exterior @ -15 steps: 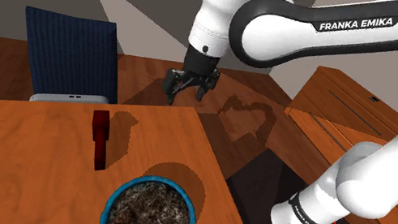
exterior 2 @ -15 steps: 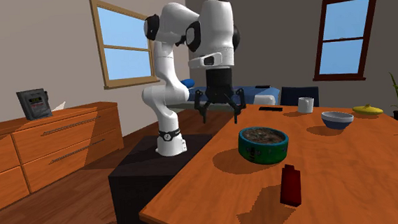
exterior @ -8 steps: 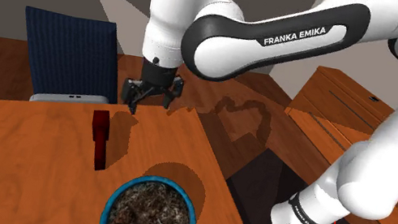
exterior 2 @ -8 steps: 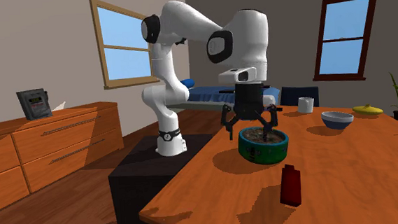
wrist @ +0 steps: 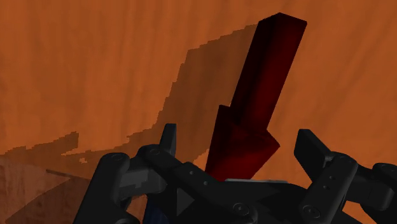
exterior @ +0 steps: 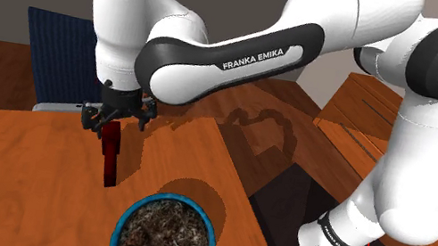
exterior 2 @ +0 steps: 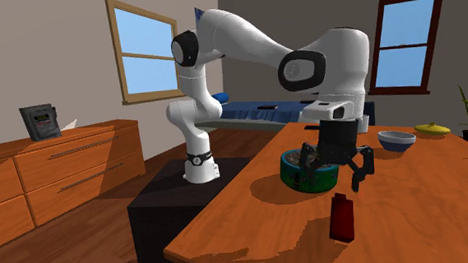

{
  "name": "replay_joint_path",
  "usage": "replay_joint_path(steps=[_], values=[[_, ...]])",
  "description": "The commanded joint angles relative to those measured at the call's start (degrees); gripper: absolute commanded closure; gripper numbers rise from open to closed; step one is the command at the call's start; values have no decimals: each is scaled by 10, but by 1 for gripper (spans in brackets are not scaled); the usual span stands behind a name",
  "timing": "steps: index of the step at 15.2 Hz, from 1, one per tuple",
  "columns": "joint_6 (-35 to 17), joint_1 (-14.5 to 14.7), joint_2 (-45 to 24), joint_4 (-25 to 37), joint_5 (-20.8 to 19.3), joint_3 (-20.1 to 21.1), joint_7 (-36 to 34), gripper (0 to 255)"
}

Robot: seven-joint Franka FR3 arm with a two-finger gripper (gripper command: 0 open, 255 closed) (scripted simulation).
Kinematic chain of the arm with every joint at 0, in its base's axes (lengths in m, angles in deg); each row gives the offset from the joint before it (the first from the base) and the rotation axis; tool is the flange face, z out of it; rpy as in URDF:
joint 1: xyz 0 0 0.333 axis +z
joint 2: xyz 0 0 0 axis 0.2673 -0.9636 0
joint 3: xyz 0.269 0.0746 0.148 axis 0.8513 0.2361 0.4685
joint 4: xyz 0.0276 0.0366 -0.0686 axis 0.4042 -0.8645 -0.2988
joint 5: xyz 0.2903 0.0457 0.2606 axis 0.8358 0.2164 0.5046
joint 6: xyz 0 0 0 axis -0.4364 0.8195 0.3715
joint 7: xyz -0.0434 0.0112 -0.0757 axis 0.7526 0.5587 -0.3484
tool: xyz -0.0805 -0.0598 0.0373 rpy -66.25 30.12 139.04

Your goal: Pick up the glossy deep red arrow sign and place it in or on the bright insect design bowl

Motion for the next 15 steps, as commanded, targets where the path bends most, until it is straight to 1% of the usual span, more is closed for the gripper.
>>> replay_joint_path(steps=[1,9,15], values=[[14,24,-45,51,-21,-9,-14,0],[-29,27,-71,32,-37,-20,-24,0],[-29,27,-71,32,-37,-20,-24,0]])
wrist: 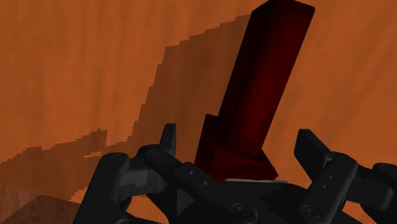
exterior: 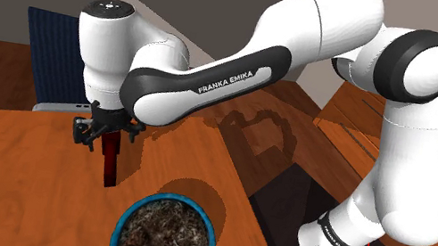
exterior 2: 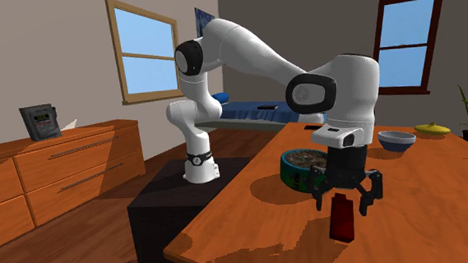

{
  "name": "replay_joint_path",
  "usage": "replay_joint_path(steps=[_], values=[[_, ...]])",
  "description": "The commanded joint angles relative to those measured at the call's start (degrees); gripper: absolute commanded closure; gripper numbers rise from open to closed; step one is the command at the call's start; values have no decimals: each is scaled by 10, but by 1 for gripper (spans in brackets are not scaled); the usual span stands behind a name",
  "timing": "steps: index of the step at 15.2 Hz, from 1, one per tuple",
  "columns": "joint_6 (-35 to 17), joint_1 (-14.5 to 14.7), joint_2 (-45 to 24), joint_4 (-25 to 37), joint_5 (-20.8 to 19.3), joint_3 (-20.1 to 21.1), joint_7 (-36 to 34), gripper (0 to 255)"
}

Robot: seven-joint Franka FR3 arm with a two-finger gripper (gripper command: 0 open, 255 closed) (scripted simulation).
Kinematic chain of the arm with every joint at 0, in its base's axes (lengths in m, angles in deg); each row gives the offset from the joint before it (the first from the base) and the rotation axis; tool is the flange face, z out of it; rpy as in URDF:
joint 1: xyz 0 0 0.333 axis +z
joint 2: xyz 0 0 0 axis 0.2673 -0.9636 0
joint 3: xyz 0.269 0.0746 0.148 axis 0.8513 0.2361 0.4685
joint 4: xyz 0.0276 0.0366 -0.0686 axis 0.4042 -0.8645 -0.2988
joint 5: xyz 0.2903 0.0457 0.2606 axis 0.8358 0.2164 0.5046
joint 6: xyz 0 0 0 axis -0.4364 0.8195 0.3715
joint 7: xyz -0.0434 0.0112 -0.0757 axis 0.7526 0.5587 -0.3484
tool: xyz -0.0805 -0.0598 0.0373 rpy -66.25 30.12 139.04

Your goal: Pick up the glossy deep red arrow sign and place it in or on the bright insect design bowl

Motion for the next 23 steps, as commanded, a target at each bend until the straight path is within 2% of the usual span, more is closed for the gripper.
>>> replay_joint_path(steps=[1,2,11,23], values=[[0,0,0,0,0,0,0,0],[0,0,0,0,0,0,0,255],[0,0,0,0,0,0,0,255],[70,-6,37,38,25,15,21,255]])
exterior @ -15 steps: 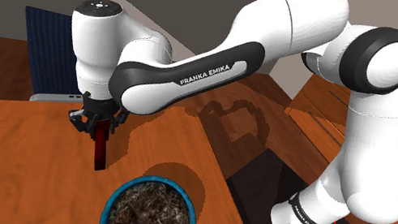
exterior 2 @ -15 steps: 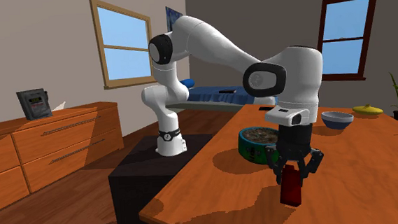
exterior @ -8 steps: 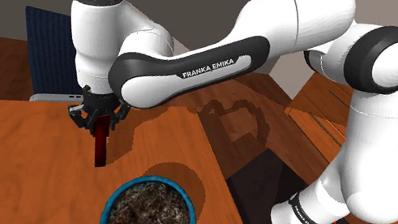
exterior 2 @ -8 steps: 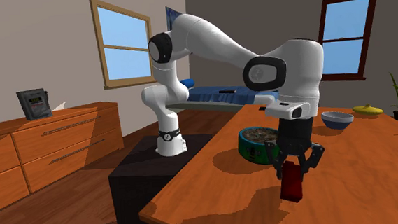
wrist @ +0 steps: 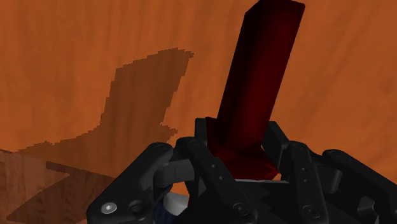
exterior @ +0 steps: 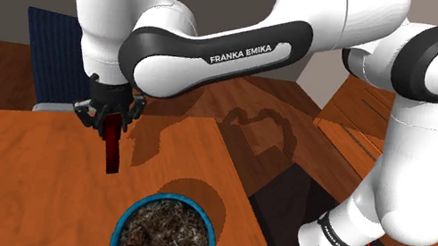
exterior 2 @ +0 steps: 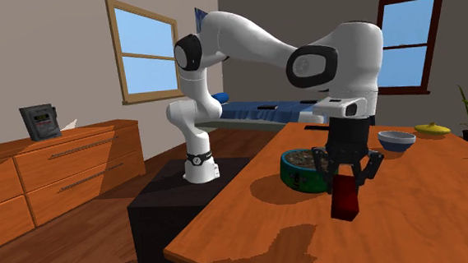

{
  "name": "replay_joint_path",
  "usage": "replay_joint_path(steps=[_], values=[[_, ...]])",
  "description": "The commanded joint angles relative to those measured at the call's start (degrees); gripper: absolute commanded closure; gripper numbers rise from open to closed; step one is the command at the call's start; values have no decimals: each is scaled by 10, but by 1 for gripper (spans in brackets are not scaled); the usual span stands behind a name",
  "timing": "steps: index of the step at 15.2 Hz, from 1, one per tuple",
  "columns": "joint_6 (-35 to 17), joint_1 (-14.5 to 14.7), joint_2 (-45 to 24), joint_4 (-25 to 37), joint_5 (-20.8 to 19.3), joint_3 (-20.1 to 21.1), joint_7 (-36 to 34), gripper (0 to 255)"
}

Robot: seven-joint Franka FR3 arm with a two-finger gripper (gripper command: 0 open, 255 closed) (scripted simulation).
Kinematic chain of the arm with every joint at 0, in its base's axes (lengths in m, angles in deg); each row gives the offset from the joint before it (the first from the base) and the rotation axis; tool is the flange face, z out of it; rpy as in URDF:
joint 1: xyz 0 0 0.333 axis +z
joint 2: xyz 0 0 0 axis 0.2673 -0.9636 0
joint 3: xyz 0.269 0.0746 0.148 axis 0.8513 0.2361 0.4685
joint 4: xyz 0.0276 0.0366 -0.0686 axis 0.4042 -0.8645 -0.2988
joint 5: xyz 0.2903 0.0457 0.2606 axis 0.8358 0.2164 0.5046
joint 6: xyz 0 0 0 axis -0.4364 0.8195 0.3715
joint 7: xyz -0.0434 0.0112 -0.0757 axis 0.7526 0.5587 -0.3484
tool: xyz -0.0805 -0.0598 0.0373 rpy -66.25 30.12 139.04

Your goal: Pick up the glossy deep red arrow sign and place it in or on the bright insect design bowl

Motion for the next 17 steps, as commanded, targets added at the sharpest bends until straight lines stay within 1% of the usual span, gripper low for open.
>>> replay_joint_path(steps=[1,17], values=[[13,0,4,9,3,2,4,255],[121,6,28,100,23,12,26,255]])
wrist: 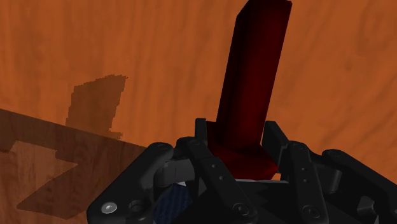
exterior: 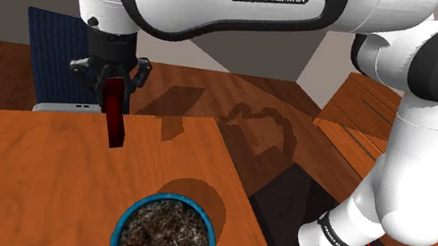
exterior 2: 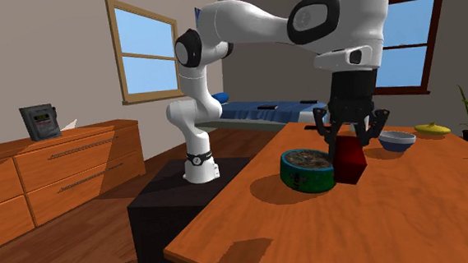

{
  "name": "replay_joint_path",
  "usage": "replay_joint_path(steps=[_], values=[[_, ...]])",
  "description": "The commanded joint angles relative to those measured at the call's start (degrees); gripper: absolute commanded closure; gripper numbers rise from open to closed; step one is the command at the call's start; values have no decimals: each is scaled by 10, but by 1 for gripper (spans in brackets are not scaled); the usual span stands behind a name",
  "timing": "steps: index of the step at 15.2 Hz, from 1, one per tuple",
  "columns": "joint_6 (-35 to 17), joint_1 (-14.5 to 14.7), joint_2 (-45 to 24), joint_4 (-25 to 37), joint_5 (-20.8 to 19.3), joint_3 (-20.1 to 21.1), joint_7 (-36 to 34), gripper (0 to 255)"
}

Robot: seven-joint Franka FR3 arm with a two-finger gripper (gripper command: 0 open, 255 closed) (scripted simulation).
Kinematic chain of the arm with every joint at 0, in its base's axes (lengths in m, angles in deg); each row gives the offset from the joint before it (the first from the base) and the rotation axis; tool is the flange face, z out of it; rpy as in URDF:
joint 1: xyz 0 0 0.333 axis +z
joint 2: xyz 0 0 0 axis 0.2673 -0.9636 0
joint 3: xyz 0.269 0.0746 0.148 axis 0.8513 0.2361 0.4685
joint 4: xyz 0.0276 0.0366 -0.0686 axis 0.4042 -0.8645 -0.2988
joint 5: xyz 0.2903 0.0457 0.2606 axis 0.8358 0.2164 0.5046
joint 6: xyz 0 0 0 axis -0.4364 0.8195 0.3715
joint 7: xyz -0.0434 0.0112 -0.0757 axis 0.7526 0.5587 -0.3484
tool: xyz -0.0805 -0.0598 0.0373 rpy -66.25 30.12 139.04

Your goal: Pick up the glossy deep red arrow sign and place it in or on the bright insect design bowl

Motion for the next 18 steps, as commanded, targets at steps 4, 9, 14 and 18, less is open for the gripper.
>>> replay_joint_path(steps=[4,9,14,18], values=[[33,6,0,34,2,1,4,255],[-6,-10,101,-100,43,27,-25,255],[-28,-12,191,-200,90,49,-47,255],[-35,-4,259,-264,131,64,-62,255]])
